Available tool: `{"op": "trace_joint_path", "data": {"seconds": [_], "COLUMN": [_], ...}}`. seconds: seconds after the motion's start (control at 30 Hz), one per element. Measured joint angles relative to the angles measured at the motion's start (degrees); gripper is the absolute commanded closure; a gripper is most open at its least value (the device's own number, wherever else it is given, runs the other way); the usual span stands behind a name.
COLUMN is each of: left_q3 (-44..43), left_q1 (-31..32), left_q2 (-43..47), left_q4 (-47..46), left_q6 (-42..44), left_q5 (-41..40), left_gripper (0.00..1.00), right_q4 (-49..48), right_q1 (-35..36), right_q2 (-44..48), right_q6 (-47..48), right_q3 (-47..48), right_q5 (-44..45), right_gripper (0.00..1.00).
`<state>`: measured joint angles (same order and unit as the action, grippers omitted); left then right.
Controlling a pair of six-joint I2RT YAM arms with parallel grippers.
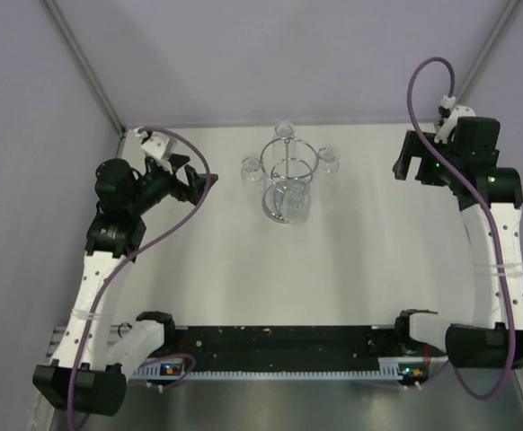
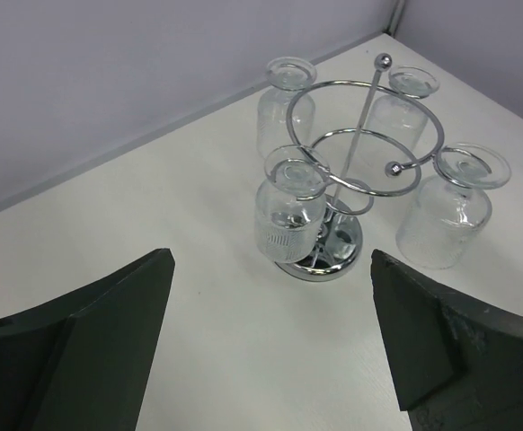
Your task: Take the wine glass off the wine glass rack
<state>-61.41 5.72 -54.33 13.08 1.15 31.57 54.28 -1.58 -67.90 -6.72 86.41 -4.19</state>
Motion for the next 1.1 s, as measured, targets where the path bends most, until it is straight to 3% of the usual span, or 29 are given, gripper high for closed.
{"op": "trace_joint_path", "data": {"seconds": [0.33,0.53,0.8,1.1], "left_q3": [14.6,23.0,23.1,21.2], "left_q1": [0.3,0.5,1.1,4.6], "left_q2": [2.1,-1.1,-10.7,-14.2], "left_q4": [-11.1,-24.4,-33.0,-31.4], "left_q6": [-3.3,-0.9,3.1,10.2], "left_q5": [5.5,8.0,12.0,11.2], "left_gripper": [0.03,0.02,0.02,0.04], "right_q4": [1.1,3.0,4.1,-0.7], "right_q1": [0.0,0.0,0.0,0.0], "right_q2": [-3.3,-2.2,-1.9,-16.3], "right_q6": [5.3,10.2,12.7,10.0], "right_q3": [4.1,4.5,4.5,9.0], "right_q5": [-7.5,-8.7,-10.3,-15.0], "right_gripper": [0.01,0.01,0.01,0.01]}}
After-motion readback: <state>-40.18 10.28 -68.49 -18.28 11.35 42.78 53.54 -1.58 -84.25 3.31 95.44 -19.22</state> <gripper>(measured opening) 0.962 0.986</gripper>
